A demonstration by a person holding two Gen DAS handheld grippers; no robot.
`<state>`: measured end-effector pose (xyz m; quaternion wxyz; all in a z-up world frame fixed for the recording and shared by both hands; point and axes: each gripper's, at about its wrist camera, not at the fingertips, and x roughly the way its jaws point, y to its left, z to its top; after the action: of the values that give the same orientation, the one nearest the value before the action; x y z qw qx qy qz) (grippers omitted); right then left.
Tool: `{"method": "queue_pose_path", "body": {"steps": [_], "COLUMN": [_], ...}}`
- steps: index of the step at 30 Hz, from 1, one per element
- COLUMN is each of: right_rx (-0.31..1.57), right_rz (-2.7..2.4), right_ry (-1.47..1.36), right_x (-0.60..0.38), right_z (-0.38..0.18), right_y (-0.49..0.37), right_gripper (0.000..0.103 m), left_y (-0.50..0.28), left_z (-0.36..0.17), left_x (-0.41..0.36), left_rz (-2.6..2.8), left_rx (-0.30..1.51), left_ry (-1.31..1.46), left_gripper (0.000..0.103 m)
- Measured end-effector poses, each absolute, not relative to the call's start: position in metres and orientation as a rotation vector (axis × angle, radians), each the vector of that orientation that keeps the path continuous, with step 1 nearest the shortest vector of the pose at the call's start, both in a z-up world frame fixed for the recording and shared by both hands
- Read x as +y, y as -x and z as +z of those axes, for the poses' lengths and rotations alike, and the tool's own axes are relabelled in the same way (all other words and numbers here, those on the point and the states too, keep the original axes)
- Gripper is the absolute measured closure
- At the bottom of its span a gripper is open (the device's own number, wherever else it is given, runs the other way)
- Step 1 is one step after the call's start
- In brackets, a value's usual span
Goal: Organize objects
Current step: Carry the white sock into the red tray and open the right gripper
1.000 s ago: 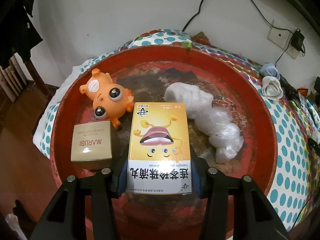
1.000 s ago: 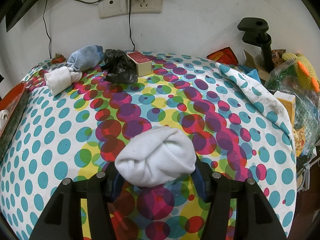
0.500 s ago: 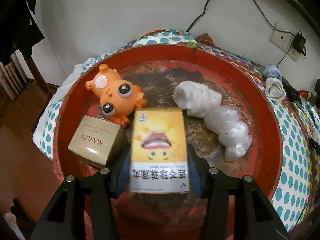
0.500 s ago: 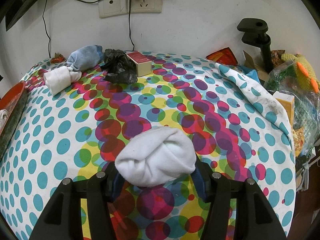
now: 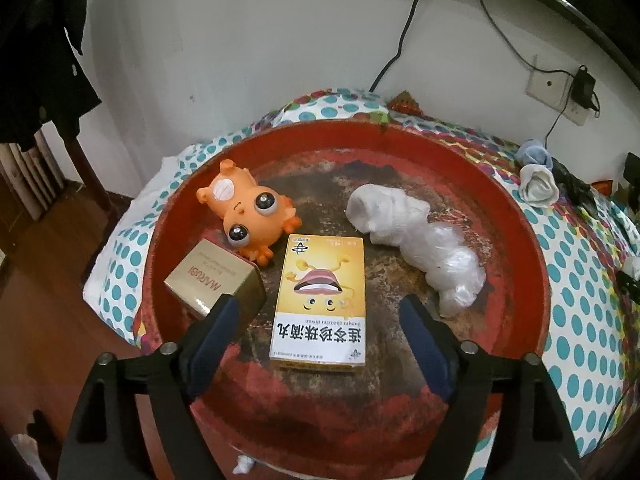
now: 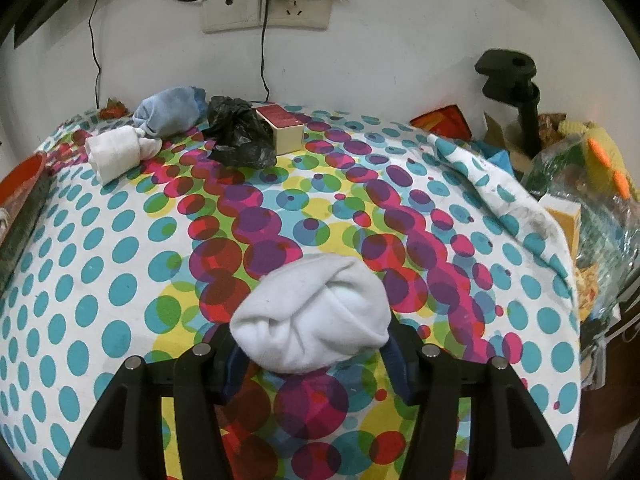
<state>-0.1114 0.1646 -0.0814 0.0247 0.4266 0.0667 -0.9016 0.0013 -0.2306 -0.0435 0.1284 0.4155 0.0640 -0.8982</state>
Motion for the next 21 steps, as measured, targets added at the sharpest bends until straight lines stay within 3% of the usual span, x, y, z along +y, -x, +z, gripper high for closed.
{"method": "queue_pose_path", "body": {"steps": [11, 21], "right_rx": [0.057, 0.116], "right_rz": [-2.875, -2.727], "right_ry": [-1.331, -1.199], "right_x": [0.173, 0.121], "right_z": [-0.074, -0.046], "right_y": [0.108, 0.11], "right_gripper": [0.047, 0.047], "left_y": [-0.001, -0.002], "left_z": [-0.047, -0.046], "left_x": [-0.23, -0.23], "left_rz": [-2.639, -2.642], "left_rx": [0.168, 0.147], "left_ry": [-1.211, -1.199], "left_gripper": [0.015, 0.01]}}
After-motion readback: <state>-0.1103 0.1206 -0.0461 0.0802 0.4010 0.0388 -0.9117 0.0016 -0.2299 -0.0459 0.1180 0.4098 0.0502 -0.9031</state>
